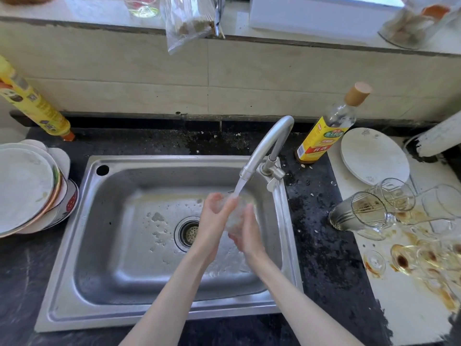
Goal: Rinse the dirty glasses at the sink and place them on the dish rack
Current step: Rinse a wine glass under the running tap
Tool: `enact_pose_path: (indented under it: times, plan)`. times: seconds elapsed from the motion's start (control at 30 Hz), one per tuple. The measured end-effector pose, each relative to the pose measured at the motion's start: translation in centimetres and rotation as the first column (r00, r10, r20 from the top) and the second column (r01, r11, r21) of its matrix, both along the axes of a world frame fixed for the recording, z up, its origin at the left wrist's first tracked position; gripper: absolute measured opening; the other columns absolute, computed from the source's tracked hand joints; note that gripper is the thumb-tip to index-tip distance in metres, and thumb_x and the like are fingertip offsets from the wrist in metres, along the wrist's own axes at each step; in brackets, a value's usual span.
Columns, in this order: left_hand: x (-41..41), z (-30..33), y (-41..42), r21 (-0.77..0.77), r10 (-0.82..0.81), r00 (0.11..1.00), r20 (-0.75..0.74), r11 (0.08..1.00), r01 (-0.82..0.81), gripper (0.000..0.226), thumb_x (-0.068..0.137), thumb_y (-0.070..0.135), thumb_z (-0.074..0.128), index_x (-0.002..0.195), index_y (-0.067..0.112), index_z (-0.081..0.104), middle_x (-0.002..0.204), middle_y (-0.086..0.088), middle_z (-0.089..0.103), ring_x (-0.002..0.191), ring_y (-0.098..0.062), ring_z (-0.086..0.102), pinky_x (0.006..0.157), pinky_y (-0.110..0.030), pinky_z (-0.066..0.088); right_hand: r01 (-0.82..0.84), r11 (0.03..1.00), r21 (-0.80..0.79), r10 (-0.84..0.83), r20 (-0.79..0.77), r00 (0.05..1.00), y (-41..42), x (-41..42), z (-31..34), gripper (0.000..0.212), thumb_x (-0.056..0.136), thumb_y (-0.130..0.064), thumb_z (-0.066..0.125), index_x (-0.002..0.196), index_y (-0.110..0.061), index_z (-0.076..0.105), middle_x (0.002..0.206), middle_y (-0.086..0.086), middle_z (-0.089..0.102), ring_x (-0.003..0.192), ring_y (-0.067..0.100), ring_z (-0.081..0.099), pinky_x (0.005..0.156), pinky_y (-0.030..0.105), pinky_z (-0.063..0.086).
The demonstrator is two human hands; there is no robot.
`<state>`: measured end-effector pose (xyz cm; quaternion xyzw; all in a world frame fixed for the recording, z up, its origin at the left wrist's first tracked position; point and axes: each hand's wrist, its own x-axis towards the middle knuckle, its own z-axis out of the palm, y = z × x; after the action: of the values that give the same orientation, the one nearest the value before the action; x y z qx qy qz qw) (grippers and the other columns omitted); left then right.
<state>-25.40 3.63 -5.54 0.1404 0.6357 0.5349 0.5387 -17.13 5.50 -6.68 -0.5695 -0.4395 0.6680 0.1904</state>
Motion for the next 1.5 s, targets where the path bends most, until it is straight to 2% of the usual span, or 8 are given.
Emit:
enact_pose_path:
  times: [0.17, 0.37, 0.6, 0.83, 1.13, 1.3, 1.4, 1.5]
  plan:
    - [-0.6, 0.1, -0.4, 0.065, -0.05, 0.998, 0.024, 0.997, 0.048, 0.072, 0.056, 0.056, 0.078, 0.118, 0.027, 0.052, 0.119, -0.002, 0.063, 0.11, -0.018, 0.061, 0.097, -0.035, 0.046, -0.086, 0.99, -0.116, 0.082, -0.039, 0.996, 1.4, 0.7, 0.2, 0.081, 0.095, -0.06, 0.004, 0.098, -0.009, 0.067, 0.04, -0.007, 0.039, 0.033, 0.004, 0.026, 0.036, 0.017, 0.016]
    - [-0.8, -0.1, -0.1, 0.002, 0.079, 0.996, 0.031, 0.997, -0.079, 0.071, 0.067, 0.048, 0.077, 0.122, 0.018, 0.044, 0.122, -0.004, 0.057, 0.112, -0.015, 0.056, 0.092, -0.025, 0.042, -0.15, 0.985, 0.088, 0.147, 0.038, 0.988, 0.1, 0.2, 0.9, 0.039, 0.099, -0.051, 0.018, 0.117, -0.033, 0.048, 0.1, -0.01, 0.055, 0.074, 0.003, 0.046, 0.065, 0.022, 0.038]
    - [-1.3, 0.2, -0.3, 0.091, -0.05, 0.988, 0.145, 0.995, 0.037, 0.086, 0.048, 0.051, 0.08, 0.119, 0.012, 0.054, 0.103, -0.01, 0.068, 0.091, -0.022, 0.065, 0.082, -0.036, 0.048, -0.122, 0.927, -0.354, 0.091, -0.104, 0.99, 1.1, 1.1, 1.8, 0.066, 0.093, -0.063, 0.012, 0.064, -0.015, 0.046, 0.036, -0.005, 0.029, 0.028, 0.007, 0.021, 0.031, 0.013, 0.014]
    - [-1.0, -0.2, -0.3, -0.048, -0.028, 0.998, -0.057, 0.999, 0.025, 0.073, 0.07, 0.046, 0.077, 0.129, 0.022, 0.041, 0.126, 0.003, 0.052, 0.116, -0.013, 0.053, 0.092, -0.026, 0.041, -0.151, 0.988, 0.035, 0.147, 0.085, 0.985, 0.6, 0.6, 1.1, 0.051, 0.099, -0.052, 0.012, 0.124, -0.029, 0.051, 0.09, -0.004, 0.056, 0.059, 0.002, 0.042, 0.05, 0.016, 0.031]
    - [-2.7, -0.5, -1.7, 0.07, -0.133, 0.991, 0.003, 0.989, 0.132, 0.026, 0.091, 0.033, 0.055, 0.109, 0.016, 0.066, 0.106, 0.001, 0.071, 0.102, -0.01, 0.064, 0.085, -0.021, 0.05, -0.126, 0.97, -0.208, 0.164, 0.178, 0.97, 2.7, 1.3, 2.4, 0.066, 0.098, -0.054, 0.006, 0.082, -0.013, 0.055, 0.049, 0.003, 0.045, 0.029, 0.006, 0.025, 0.037, 0.017, 0.016]
    - [-2.5, -1.4, -2.6, 0.011, 0.025, 0.999, -0.022, 1.0, -0.024, 0.013, 0.09, 0.022, 0.059, 0.095, 0.012, 0.066, 0.096, -0.003, 0.069, 0.092, -0.013, 0.066, 0.074, -0.016, 0.053, -0.296, 0.952, -0.078, 0.305, 0.326, 0.895, 3.7, 1.6, 2.8, 0.059, 0.098, -0.055, 0.015, 0.103, -0.015, 0.058, 0.081, 0.005, 0.057, 0.055, 0.012, 0.042, 0.051, 0.022, 0.035]
    - [-2.5, -1.6, -3.3, -0.011, 0.032, 0.995, -0.099, 0.999, -0.033, 0.012, 0.091, 0.009, 0.057, 0.092, 0.017, 0.066, 0.092, 0.003, 0.067, 0.084, -0.01, 0.062, 0.071, -0.012, 0.048, -0.483, 0.872, 0.072, 0.399, 0.466, 0.79, 4.1, 2.1, 2.3, 0.053, 0.095, -0.053, 0.032, 0.122, -0.013, 0.055, 0.113, 0.006, 0.06, 0.097, 0.02, 0.057, 0.088, 0.036, 0.048]
    - [-2.6, -1.2, -3.6, 0.069, -0.068, 0.961, -0.269, 0.994, 0.09, 0.029, 0.088, -0.004, 0.056, 0.085, 0.024, 0.063, 0.09, 0.01, 0.065, 0.079, -0.001, 0.059, 0.069, -0.006, 0.044, -0.486, 0.867, 0.11, 0.39, 0.456, 0.8, 4.4, 2.6, 1.7, 0.041, 0.092, -0.053, 0.043, 0.115, -0.021, 0.055, 0.117, 0.005, 0.061, 0.1, 0.02, 0.058, 0.086, 0.035, 0.048]
